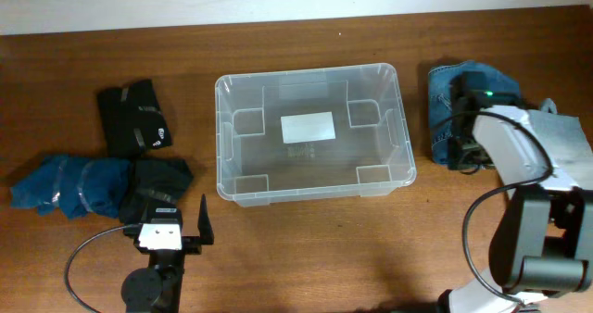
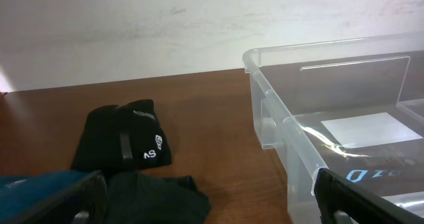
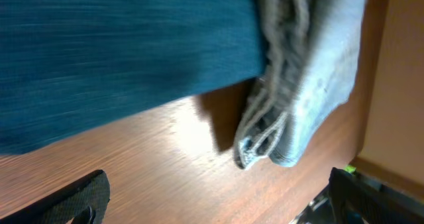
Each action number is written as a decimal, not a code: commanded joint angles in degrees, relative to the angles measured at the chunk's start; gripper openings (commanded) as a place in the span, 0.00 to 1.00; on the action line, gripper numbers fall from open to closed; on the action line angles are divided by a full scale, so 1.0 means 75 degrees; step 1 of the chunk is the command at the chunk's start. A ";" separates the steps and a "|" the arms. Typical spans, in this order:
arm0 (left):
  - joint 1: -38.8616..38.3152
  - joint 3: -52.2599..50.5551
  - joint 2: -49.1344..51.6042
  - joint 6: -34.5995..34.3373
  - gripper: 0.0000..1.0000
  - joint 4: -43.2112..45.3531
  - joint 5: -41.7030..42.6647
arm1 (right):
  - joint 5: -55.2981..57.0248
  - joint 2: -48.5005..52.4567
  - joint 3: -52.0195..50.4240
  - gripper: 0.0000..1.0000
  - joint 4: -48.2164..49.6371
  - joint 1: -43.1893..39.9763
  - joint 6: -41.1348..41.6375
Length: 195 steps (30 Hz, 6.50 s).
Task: Pack container
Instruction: 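Reach right gripper to the light-wash jeans and grasp them, then lift the light-wash jeans with right gripper and carry over the box, then lower the light-wash jeans into the box and release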
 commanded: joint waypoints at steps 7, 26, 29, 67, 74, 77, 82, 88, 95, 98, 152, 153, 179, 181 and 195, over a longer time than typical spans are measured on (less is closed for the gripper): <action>0.0050 -0.0032 -0.0067 0.0093 0.99 -0.0003 0.0111 | -0.0883 -0.0017 0.0093 0.97 0.0571 -0.1174 -0.0711; 0.0050 -0.0032 -0.0064 0.0093 0.99 -0.0003 0.0108 | -0.0889 0.0023 -0.0073 0.99 0.1411 -0.1888 -0.3416; 0.0050 -0.0032 -0.0058 0.0093 0.99 -0.0003 0.0111 | -0.0959 0.0023 -0.0076 0.98 0.1515 -0.2142 -0.3410; 0.0050 -0.0029 -0.0058 0.0093 0.99 -0.0006 0.0108 | -0.1880 0.1256 -0.0592 0.04 0.3095 -0.3118 -0.3529; 0.0050 -0.0029 -0.0058 0.0093 0.99 -0.0003 0.0108 | -0.2154 0.1119 0.0632 0.04 0.1897 -0.3130 -0.1614; 0.0050 -0.0029 -0.0058 0.0093 0.99 -0.0003 0.0108 | -0.3112 0.1075 0.1842 0.04 0.0629 -0.3118 -0.1600; 0.0050 -0.0029 -0.0058 0.0093 0.99 -0.0006 0.0108 | -0.4281 0.1075 0.4173 0.04 -0.1536 -0.3118 -0.1597; 0.0050 -0.0029 -0.0058 0.0093 0.99 -0.0006 0.0108 | -0.6009 0.1075 0.7143 0.04 -0.3917 -0.3107 -0.1594; 0.0050 -0.0029 -0.0058 0.0093 0.99 -0.0006 0.0108 | -0.8594 0.0924 0.9340 0.04 -0.4870 -0.2532 -0.0632; 0.0050 -0.0029 -0.0058 0.0093 0.99 -0.0006 0.0108 | -0.9841 0.0819 0.9451 0.04 -0.4538 -0.2046 -0.0291; 0.0050 -0.0029 -0.0058 0.0093 0.99 -0.0006 0.0108 | -0.7335 0.1020 0.4252 0.04 -0.1300 0.4354 0.2949; 0.0050 -0.0029 -0.0058 0.0093 0.99 -0.0006 0.0108 | -0.7189 0.1020 0.4237 0.04 -0.1309 0.4322 0.2946; 0.0050 -0.0029 -0.0058 0.0093 0.99 -0.0006 0.0108 | -0.3949 0.1020 0.4188 0.75 -0.1472 0.3751 0.1725; 0.0050 -0.0029 -0.0058 0.0093 0.99 -0.0006 0.0108 | -0.3949 0.1020 0.4188 0.74 -0.1425 0.3649 0.1396; 0.0050 -0.0029 -0.0058 0.0093 0.99 -0.0003 0.0108 | -0.4628 0.1005 0.4637 0.45 -0.1935 0.3695 -0.0854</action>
